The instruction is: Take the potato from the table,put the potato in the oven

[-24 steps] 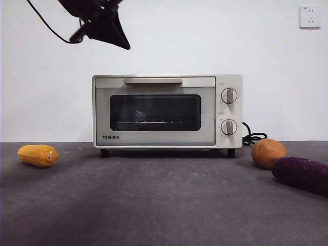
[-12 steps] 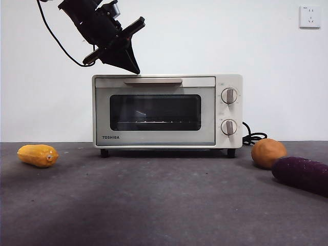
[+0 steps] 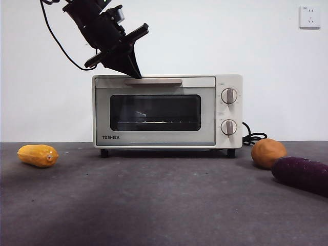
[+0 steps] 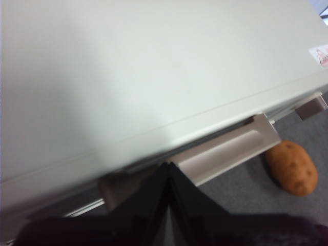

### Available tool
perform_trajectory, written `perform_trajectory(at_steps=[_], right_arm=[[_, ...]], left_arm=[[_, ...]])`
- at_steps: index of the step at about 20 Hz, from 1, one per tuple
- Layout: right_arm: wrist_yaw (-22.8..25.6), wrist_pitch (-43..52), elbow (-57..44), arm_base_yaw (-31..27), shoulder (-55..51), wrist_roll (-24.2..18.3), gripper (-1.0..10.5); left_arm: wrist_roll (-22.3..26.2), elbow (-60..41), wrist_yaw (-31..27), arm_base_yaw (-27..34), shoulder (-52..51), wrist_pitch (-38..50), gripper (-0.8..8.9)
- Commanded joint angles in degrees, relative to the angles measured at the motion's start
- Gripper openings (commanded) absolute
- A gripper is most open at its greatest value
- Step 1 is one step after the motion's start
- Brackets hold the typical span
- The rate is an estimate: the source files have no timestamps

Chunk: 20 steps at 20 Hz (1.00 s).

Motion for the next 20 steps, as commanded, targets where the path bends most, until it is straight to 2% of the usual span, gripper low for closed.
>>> perform_trajectory(at_steps=[1,3,9,14,18,20], right_arm=[[-0.2,-0.4,0.3,0.0,0.1,-0.6,0.0],[-0.2,-0.9,0.3,0.0,0.1,-0.7,0.0],[-0.2,-1.1,0.3,0.0,0.1,-0.7,0.0],[-0.2,-1.3,0.3,0.0,0.1,-0.7,0.0],[-0.2,-1.7,0.3,0.0,0.1,-1.1,0.0],[-0.2,-2.9,0.3,0.0,0.1,-2.6,0.0]], left_arm=[[1.7,-0.4,-0.6,-0.6,1.8,-1.4,-0.06],[1.8,-0.4,-0.6,-0.7,1.8,-3.1,-0.06],[5.9,-0.4,-0.9,-0.7,1.7,-11.4,-0.06],[10.1,-0.4,-7.4,-1.6,1.7,-17.6,-0.06],[10.7,-0.4,-8.8,-3.0,1.7,-18.9,-0.06],[10.6,-0.4,-10.1,-4.2,1.7,-19.9,-0.06]])
